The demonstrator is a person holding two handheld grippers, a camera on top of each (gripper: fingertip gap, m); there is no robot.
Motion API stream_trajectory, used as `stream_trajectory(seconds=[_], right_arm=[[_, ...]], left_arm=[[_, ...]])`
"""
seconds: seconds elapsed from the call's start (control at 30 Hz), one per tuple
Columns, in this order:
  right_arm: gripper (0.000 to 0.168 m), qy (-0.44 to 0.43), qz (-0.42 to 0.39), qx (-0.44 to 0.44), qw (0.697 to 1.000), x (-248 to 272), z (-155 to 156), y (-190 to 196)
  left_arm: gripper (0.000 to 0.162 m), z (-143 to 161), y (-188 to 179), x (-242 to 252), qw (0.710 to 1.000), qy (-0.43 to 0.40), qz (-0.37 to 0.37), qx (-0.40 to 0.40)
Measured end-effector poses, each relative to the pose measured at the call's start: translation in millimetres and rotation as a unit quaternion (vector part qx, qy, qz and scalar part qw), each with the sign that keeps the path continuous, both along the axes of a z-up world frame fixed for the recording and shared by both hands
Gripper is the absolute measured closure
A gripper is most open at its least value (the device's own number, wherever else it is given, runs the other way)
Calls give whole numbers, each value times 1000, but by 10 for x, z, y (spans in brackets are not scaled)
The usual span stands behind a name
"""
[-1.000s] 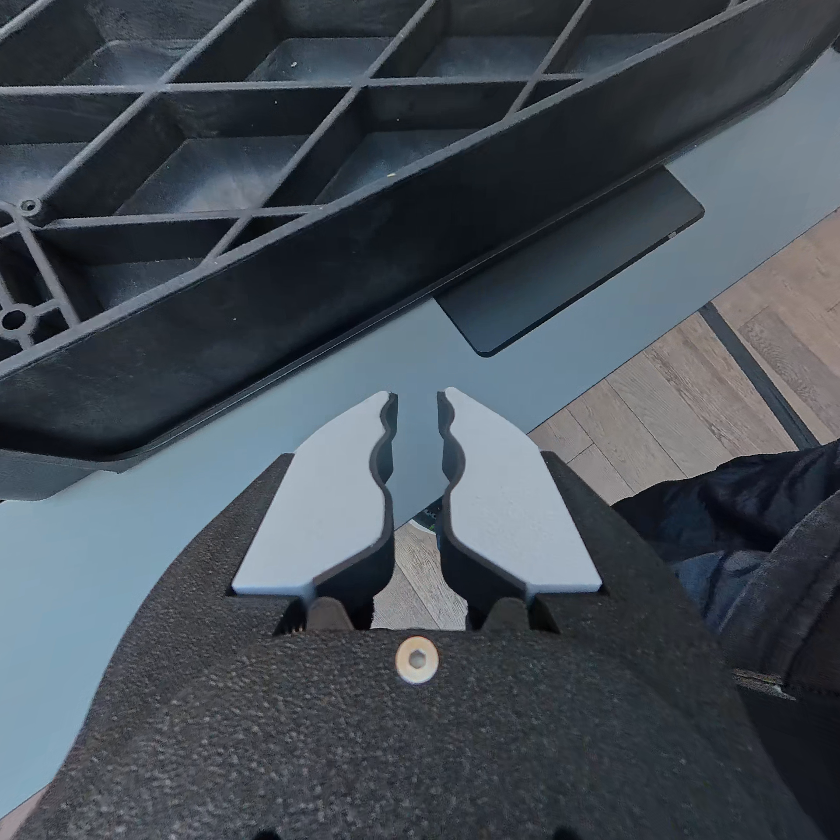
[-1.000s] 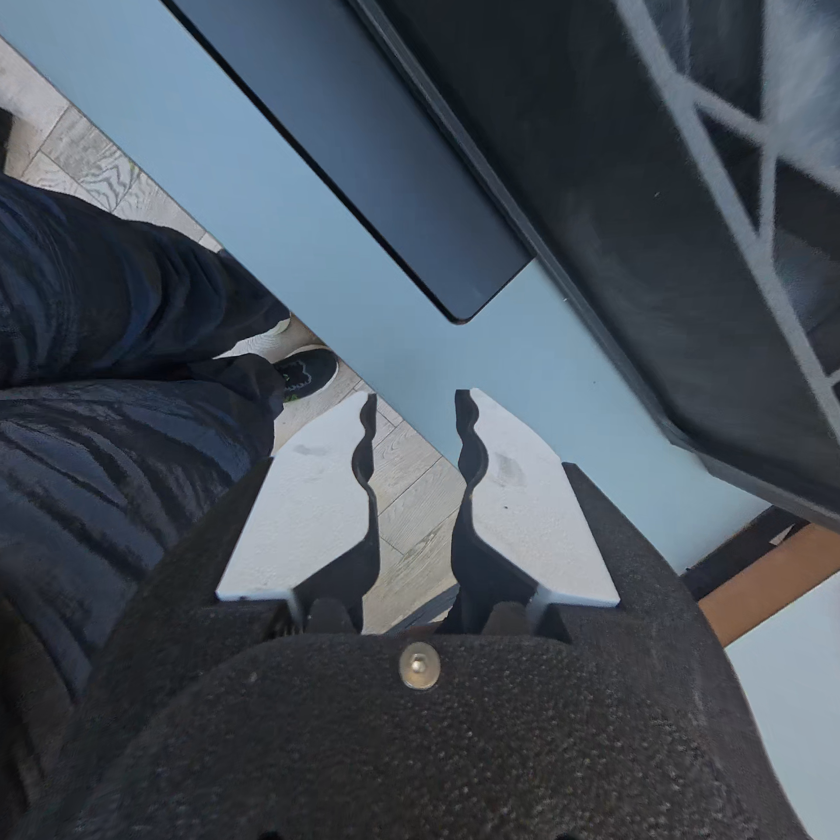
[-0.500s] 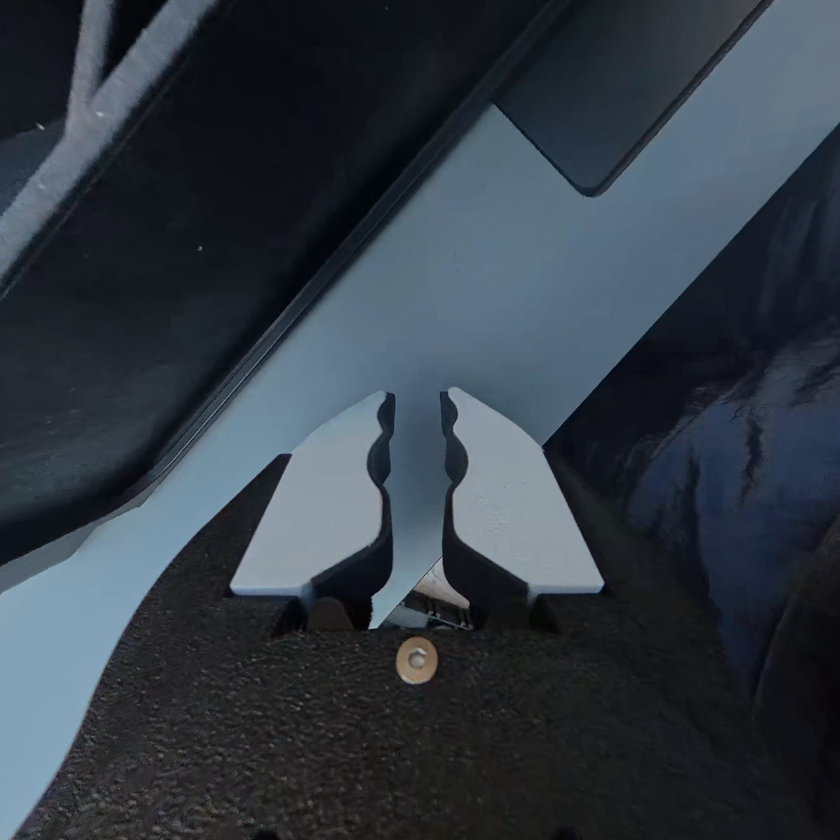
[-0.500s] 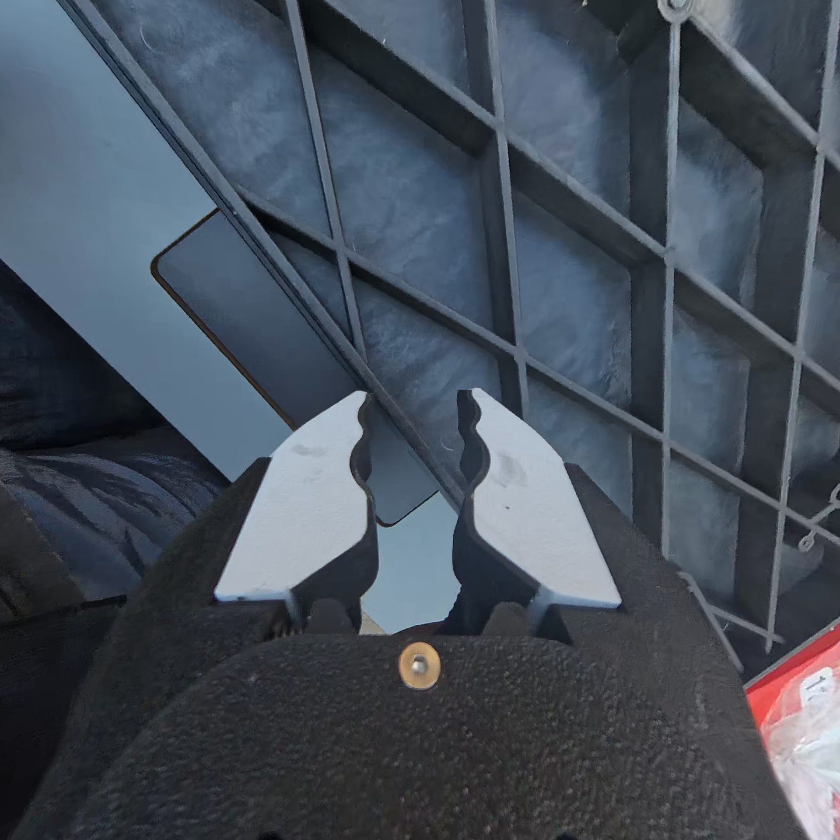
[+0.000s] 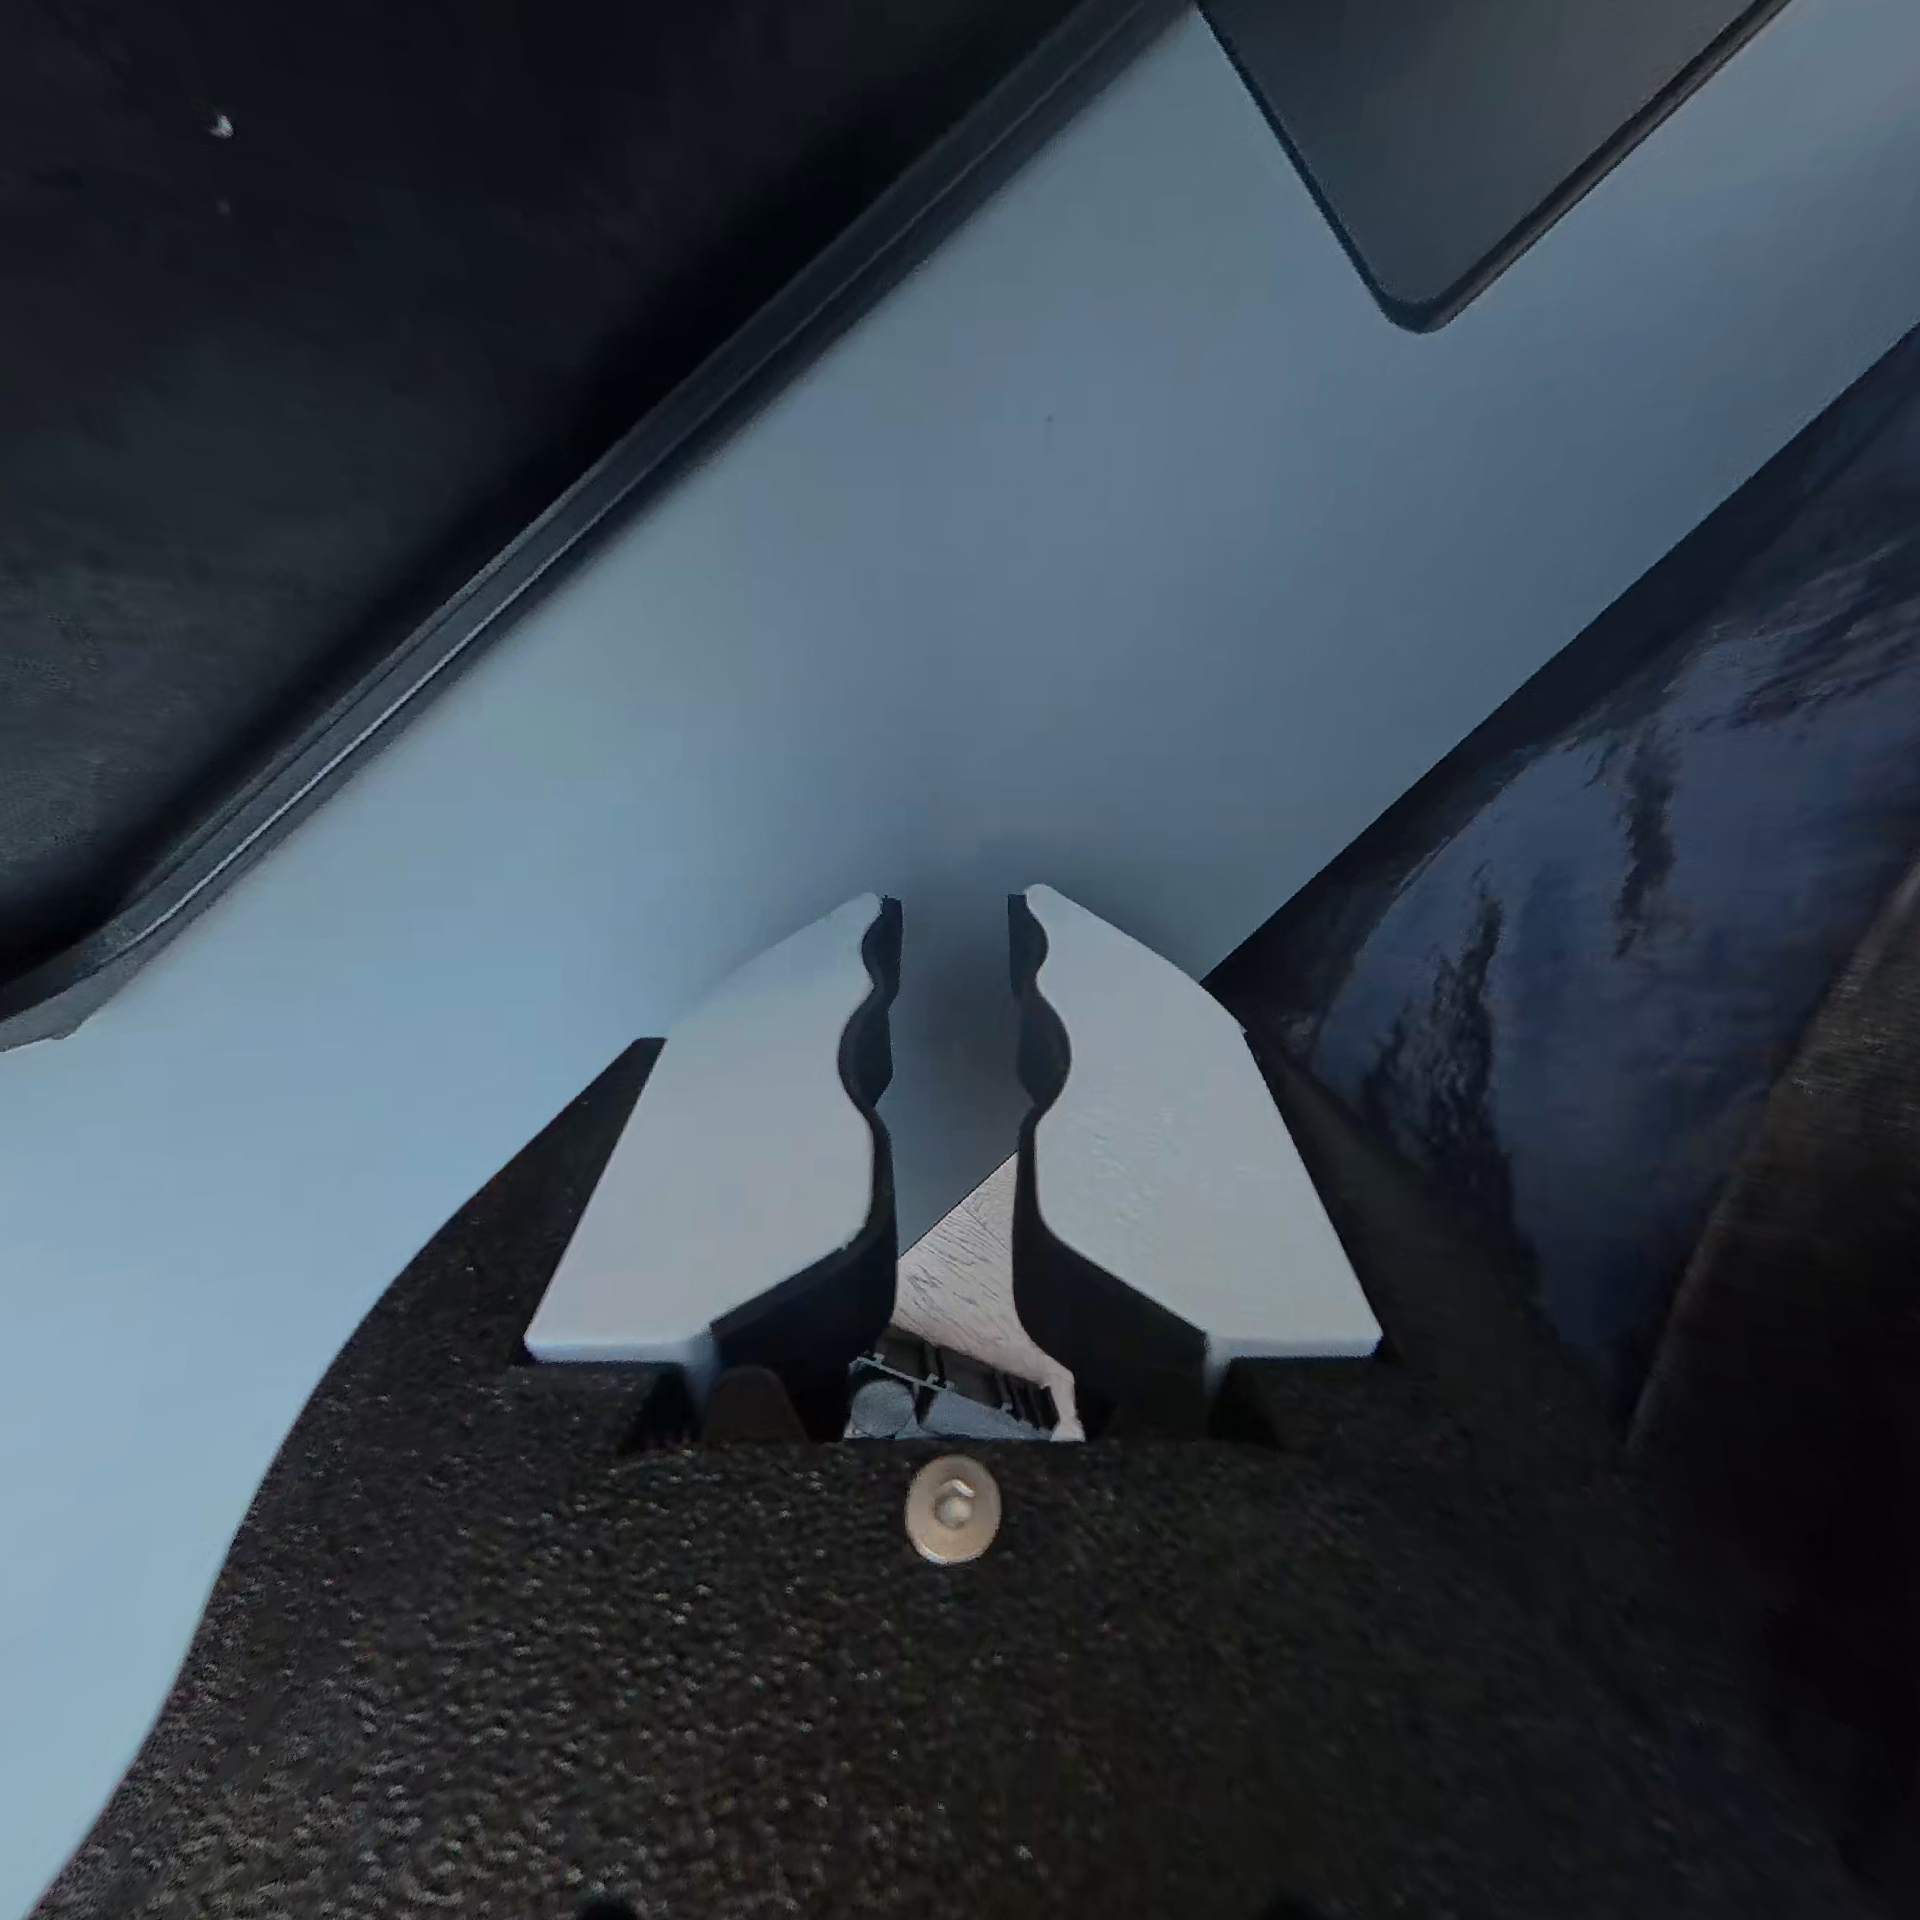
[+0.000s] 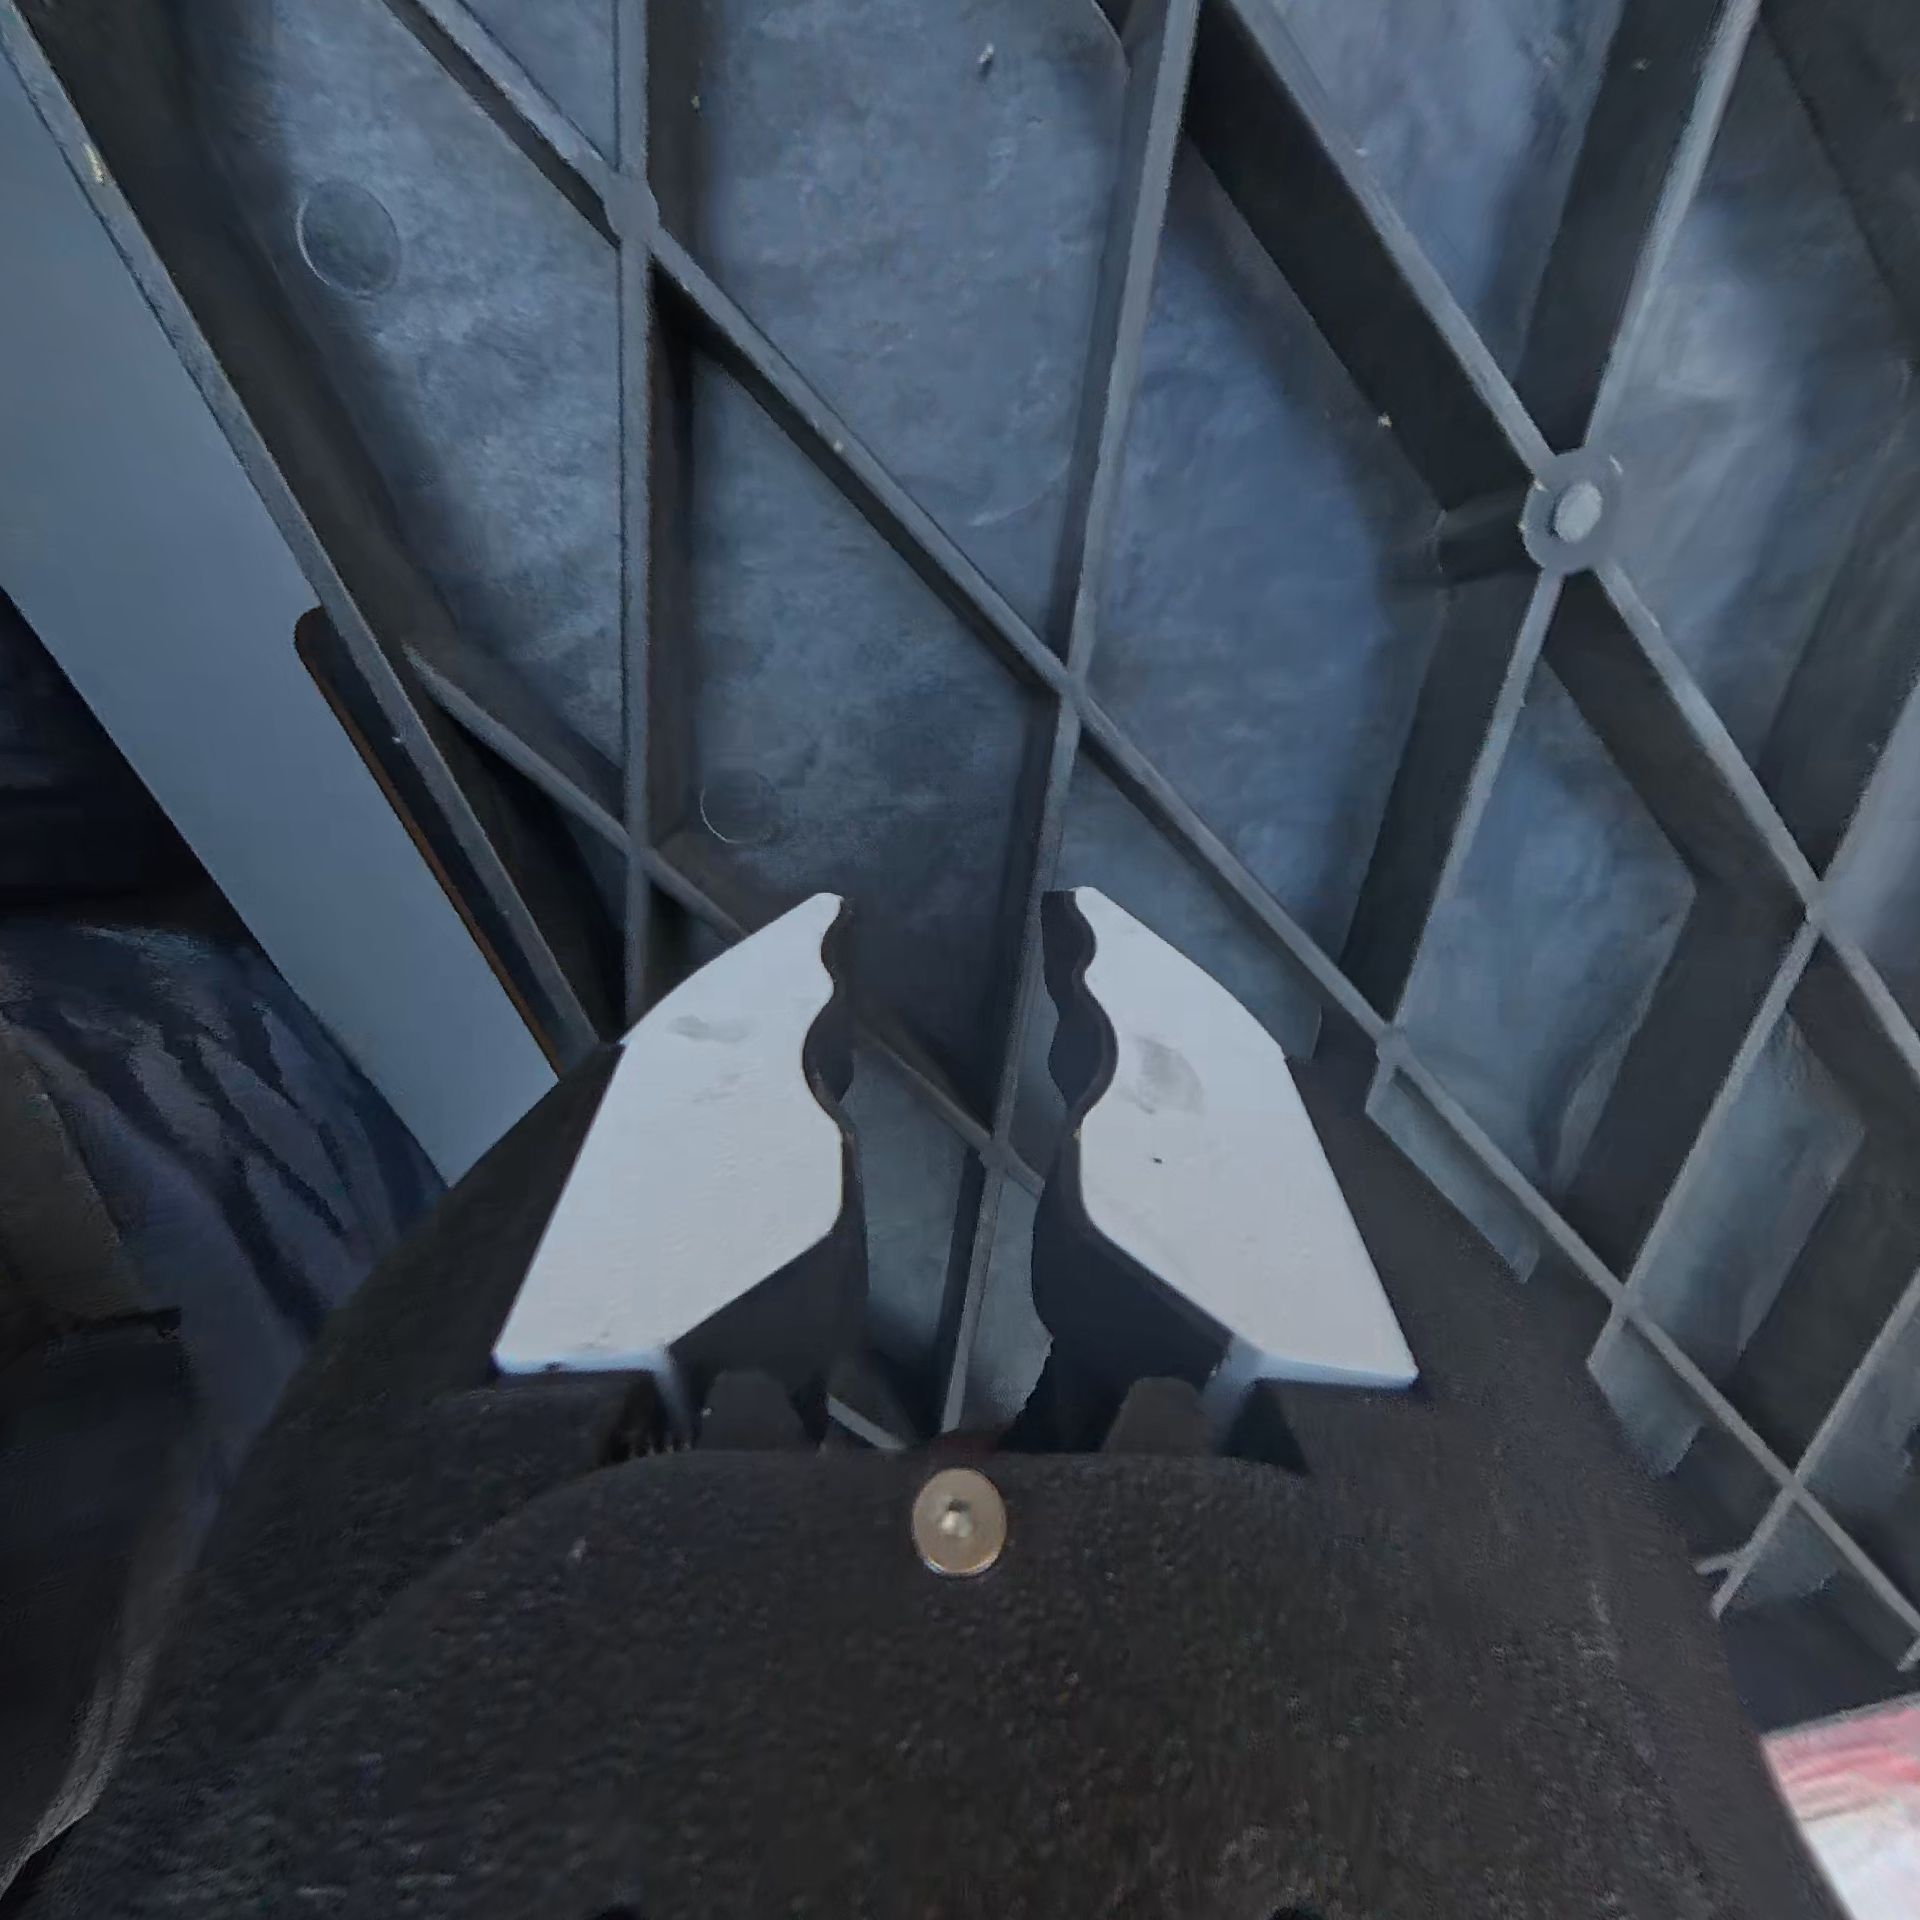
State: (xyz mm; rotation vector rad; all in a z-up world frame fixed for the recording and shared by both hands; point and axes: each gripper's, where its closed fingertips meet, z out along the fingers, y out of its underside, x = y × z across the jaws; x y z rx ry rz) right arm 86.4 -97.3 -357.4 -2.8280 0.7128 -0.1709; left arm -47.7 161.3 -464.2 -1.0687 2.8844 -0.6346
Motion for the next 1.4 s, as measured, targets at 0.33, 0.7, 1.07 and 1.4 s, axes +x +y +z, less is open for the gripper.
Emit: stream_trajectory(seconds=[0.33, 0.7, 1.07, 1.4], right_arm=[[137, 32, 53, -4, 998, -41, -394, 237], [138, -4, 11, 65, 998, -114, -188, 64], [140, 18, -93, 90, 991, -665, -135, -659], [138, 10, -158, 119, 980, -860, -27, -828]], left_arm=[[143, 262, -314, 73, 997, -25, 53, -51], [143, 1440, -606, 993, 976, -174, 31, -129], [136, 1417, -1024, 1965, 982, -145, -100, -61], [136, 1172, -1608, 1673, 947, -38, -310, -69]])
